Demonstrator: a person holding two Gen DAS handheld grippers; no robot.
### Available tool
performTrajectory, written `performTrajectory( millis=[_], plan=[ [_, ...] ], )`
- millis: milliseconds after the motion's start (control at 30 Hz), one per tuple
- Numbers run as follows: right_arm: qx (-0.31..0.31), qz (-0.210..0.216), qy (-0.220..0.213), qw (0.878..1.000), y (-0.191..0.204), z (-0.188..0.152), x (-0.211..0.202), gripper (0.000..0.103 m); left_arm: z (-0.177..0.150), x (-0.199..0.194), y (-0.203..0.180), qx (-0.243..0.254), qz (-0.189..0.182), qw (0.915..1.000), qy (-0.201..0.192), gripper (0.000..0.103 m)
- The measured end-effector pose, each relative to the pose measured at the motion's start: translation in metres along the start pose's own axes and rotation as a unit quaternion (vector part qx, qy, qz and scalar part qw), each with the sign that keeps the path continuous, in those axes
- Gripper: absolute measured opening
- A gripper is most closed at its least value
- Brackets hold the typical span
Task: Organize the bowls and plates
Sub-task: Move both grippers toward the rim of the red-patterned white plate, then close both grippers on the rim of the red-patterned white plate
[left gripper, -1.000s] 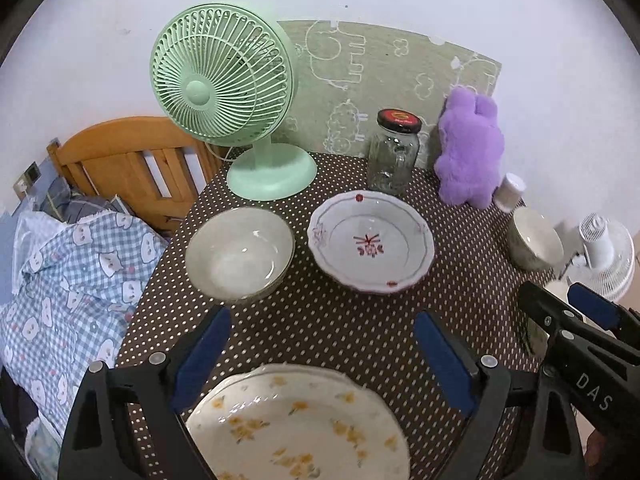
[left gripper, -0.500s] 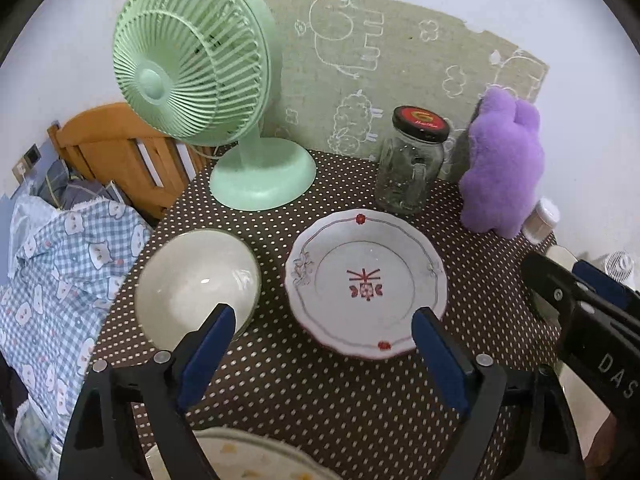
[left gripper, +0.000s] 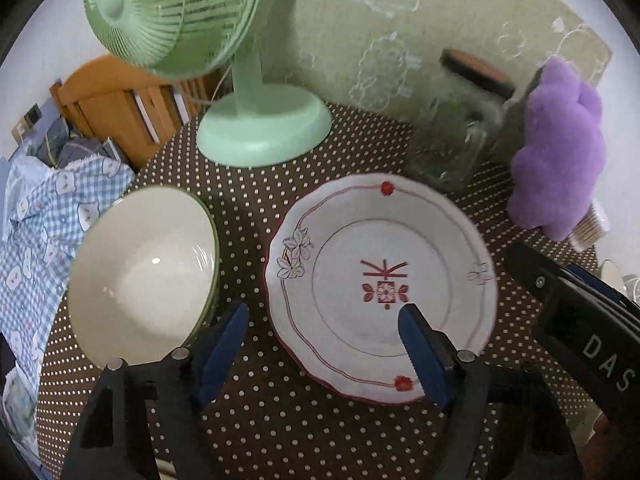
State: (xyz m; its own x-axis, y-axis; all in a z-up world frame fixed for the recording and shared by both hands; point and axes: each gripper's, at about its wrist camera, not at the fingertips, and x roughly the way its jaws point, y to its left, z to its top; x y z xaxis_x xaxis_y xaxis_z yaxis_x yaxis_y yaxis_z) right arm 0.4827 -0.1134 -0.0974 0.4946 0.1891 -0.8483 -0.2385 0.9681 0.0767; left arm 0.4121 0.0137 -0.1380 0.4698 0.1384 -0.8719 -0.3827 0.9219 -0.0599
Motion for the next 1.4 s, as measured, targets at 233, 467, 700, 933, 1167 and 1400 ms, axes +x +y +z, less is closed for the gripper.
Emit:
performTrajectory(
  millis=[233, 467, 700, 933, 1167, 1400],
  plan=[
    [0.01, -0.009, 0.034, 0.999, 0.005, -0.006, 0.039, 0.062, 0.0, 0.022, 0.002, -0.003, 0.008, 0.9999, 0.015, 0.066],
    [0.006, -0.013, 0.066, 0.998, 0.005, -0.014, 0.065, 0.048, -0.005, 0.026, -0.007, 0.012, 0.026, 0.9996, 0.007, 0.067],
    [-0.004, -0.007, 0.077, 0.997, 0.012, -0.017, 0.077, 0.036, -0.009, 0.031, -0.008, 0.009, 0.037, 0.9992, 0.012, 0.065],
    [-0.013, -0.022, 0.081, 0.996, 0.019, -0.023, 0.072, 0.033, -0.011, 0.029, -0.006, 0.024, 0.04, 0.9988, 0.014, 0.053],
    [0.002, -0.024, 0.097, 0.995, -0.001, -0.047, 0.048, 0.032, -0.028, 0.02, -0.01, 0.047, 0.019, 0.9981, 0.034, 0.052],
    [0.025, -0.019, 0.117, 0.993, -0.013, -0.077, 0.028, 0.032, -0.037, 0.012, -0.009, 0.048, -0.009, 0.9976, 0.05, 0.052]
  ],
)
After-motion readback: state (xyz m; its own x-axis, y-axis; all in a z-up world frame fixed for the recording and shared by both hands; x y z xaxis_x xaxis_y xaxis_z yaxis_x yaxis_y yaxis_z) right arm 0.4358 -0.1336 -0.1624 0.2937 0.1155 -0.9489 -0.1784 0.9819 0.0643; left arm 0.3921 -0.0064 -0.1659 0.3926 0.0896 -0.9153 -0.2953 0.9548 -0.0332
